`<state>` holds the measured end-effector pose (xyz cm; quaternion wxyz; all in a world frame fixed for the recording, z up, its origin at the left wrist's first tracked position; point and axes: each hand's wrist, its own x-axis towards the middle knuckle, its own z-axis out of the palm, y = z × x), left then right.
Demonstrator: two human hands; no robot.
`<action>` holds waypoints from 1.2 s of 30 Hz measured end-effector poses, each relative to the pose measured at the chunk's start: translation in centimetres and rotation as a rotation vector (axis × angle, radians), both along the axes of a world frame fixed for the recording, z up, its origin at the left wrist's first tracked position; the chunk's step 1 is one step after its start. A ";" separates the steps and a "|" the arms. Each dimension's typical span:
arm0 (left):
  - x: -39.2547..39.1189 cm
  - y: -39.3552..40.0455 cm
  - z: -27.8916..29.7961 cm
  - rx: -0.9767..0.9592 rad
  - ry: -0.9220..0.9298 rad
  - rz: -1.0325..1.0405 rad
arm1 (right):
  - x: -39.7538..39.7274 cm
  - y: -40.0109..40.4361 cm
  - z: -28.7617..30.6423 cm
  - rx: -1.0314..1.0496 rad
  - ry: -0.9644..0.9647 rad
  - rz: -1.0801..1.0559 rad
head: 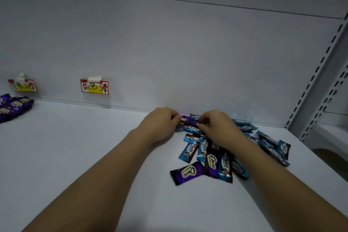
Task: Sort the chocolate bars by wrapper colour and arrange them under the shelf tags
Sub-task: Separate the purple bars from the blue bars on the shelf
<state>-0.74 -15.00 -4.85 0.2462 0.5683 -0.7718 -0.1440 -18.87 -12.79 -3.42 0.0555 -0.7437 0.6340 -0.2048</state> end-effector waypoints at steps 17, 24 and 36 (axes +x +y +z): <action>2.4 0.2 1.4 0.093 -0.110 -0.040 | -1.6 0.1 0.5 0.007 -0.254 -0.009; 2.8 -0.5 1.4 -0.016 0.307 0.116 | -2.0 0.1 1.3 -0.227 -0.519 -0.095; 3.1 -1.8 -0.7 0.013 0.309 0.257 | -0.2 0.2 0.0 0.013 -0.299 -0.041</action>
